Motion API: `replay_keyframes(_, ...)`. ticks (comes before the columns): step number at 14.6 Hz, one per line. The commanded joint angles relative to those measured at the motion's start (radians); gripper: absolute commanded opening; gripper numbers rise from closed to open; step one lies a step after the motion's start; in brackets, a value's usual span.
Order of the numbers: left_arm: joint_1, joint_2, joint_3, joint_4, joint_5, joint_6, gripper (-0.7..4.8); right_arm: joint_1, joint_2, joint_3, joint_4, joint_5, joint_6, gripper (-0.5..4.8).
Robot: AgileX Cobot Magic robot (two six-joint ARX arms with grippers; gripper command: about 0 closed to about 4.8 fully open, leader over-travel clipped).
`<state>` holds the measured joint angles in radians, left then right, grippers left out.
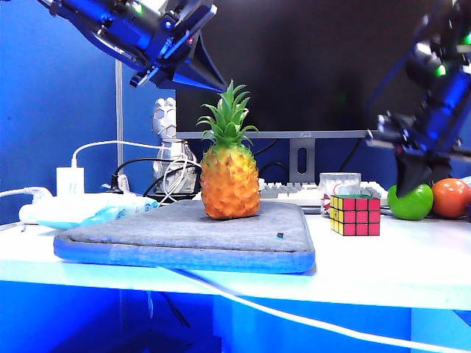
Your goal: Rotate the Rubik's Cube so that its red face is facing towards you.
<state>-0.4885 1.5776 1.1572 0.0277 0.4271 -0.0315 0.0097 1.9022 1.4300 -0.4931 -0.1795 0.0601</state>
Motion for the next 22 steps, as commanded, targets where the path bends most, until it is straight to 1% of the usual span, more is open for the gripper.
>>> replay_keyframes(1,-0.003,-0.002,0.002,0.051,0.002,-0.003,0.20,0.004,0.032,0.004,0.031,-0.019,-0.005,-0.01)
replay_keyframes(4,-0.003,-0.002,0.002,0.062,0.003,-0.007,0.20,0.022,0.037,0.004,0.037,-0.034,0.017,-0.01)
replay_keyframes(6,-0.003,-0.002,0.002,0.064,0.004,-0.008,0.20,0.035,0.037,0.004,0.027,-0.068,0.046,-0.01)
replay_keyframes(9,-0.013,-0.002,0.002,0.057,0.013,-0.011,0.21,0.087,0.037,0.004,0.023,-0.066,0.050,-0.01)
replay_keyframes(12,-0.013,-0.002,0.002,0.050,0.030,-0.024,0.20,0.125,0.037,0.004,0.027,-0.057,0.053,-0.01)
replay_keyframes(14,-0.013,-0.002,0.002,0.029,0.046,-0.029,0.21,0.123,0.035,0.007,0.015,-0.021,0.051,-0.01)
replay_keyframes(17,-0.013,-0.002,0.002,0.006,0.048,-0.018,0.21,0.115,0.002,0.009,0.031,-0.002,0.041,0.00)
replay_keyframes(18,-0.013,-0.002,0.002,0.007,0.049,0.022,0.21,0.115,-0.018,0.009,0.027,-0.002,0.041,-0.01)
replay_keyframes(19,-0.012,-0.021,0.002,-0.002,0.076,0.084,0.21,0.116,-0.069,0.009,0.026,-0.003,0.041,-0.01)
replay_keyframes(20,-0.011,-0.051,0.002,-0.005,0.082,0.110,0.21,0.116,-0.117,0.009,0.034,-0.002,0.041,-0.01)
replay_keyframes(21,-0.011,-0.109,0.002,-0.004,0.065,0.131,0.20,0.116,-0.205,0.009,0.048,-0.002,0.042,-0.01)
replay_keyframes(22,-0.010,-0.171,0.002,-0.003,0.051,0.134,0.20,0.117,-0.311,0.009,0.051,0.004,0.042,-0.01)
